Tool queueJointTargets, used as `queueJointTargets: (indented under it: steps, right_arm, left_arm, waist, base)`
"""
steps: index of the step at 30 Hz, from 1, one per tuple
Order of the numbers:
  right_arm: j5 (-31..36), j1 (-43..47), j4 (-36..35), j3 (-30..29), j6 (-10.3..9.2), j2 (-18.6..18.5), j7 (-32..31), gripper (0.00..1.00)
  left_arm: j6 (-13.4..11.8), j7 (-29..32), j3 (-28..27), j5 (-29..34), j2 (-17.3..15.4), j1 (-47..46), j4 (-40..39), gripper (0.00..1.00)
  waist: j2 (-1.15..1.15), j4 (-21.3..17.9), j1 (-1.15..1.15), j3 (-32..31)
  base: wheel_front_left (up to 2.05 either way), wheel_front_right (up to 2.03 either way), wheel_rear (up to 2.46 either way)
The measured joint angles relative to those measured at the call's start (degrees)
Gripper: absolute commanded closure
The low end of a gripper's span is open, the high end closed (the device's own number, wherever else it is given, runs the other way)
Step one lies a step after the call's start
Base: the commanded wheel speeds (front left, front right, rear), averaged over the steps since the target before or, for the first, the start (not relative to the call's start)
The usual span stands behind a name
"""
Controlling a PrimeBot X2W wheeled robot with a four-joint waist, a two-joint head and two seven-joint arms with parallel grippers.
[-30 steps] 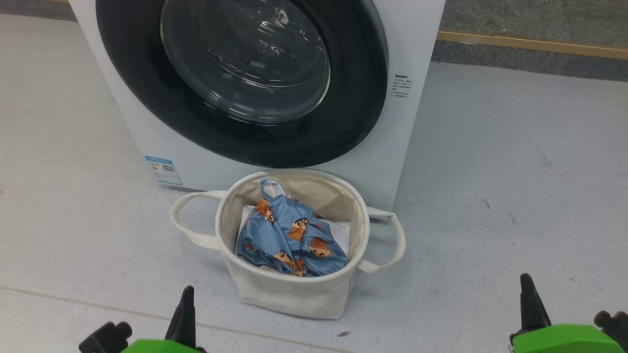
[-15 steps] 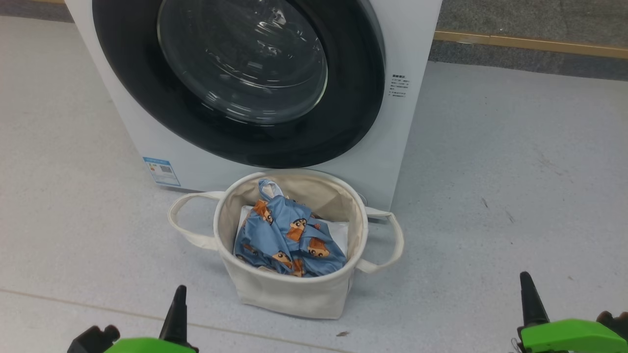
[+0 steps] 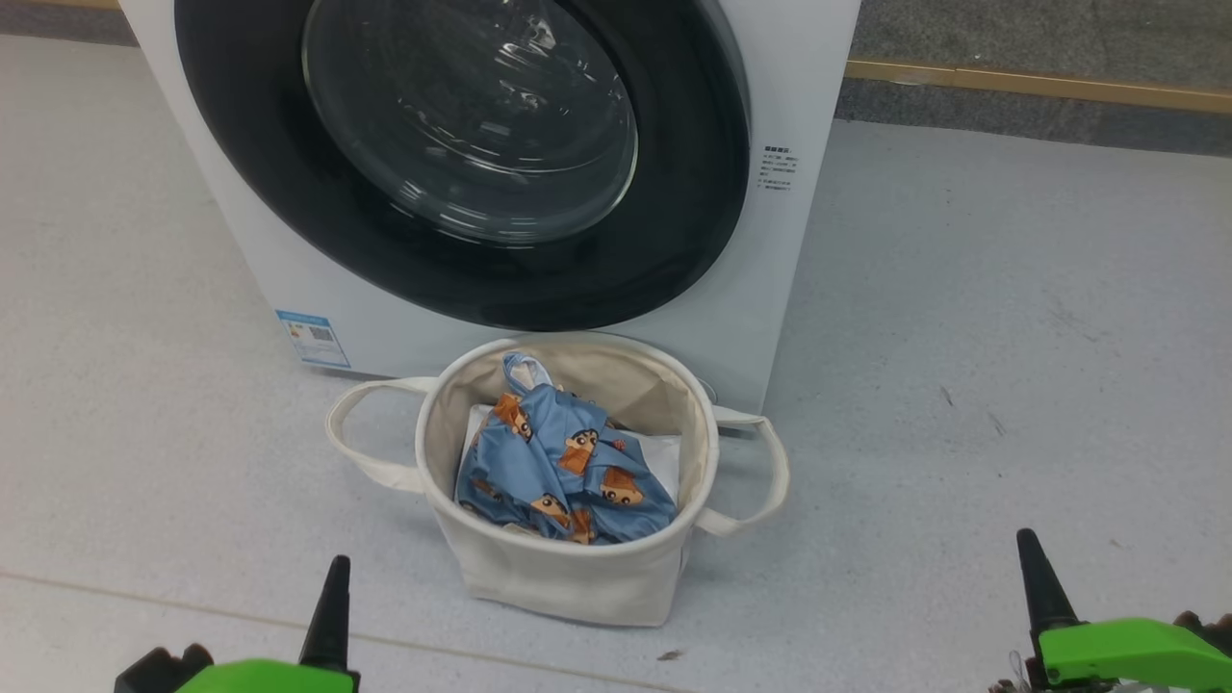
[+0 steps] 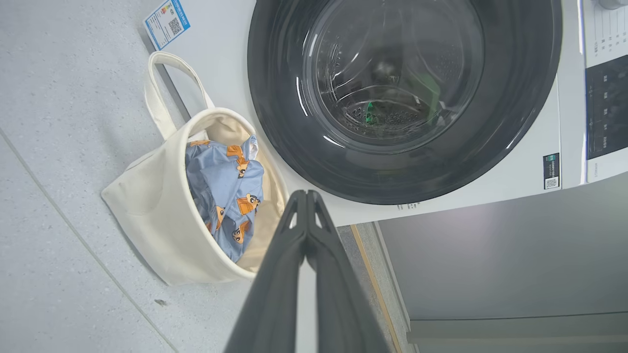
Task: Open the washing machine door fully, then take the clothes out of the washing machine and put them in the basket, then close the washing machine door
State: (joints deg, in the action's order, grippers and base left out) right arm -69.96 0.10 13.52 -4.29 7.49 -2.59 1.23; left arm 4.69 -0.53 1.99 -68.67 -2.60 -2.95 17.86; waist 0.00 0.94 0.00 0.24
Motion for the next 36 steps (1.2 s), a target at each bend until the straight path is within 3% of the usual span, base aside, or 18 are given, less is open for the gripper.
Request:
queueJointTargets:
  steps: [36]
  right_arm:
    - [-20.97, -2.79, 2.0, -1.83, -0.01, -0.2, -5.82, 1.0]
  left_arm:
    - [1.97, 5.6, -5.2, -21.52, 0.01, -0.66, -1.53, 1.0]
  waist:
    - [0.0, -0.88, 0.0, -0.06]
  base:
    - [0.0, 0.0, 0.0]
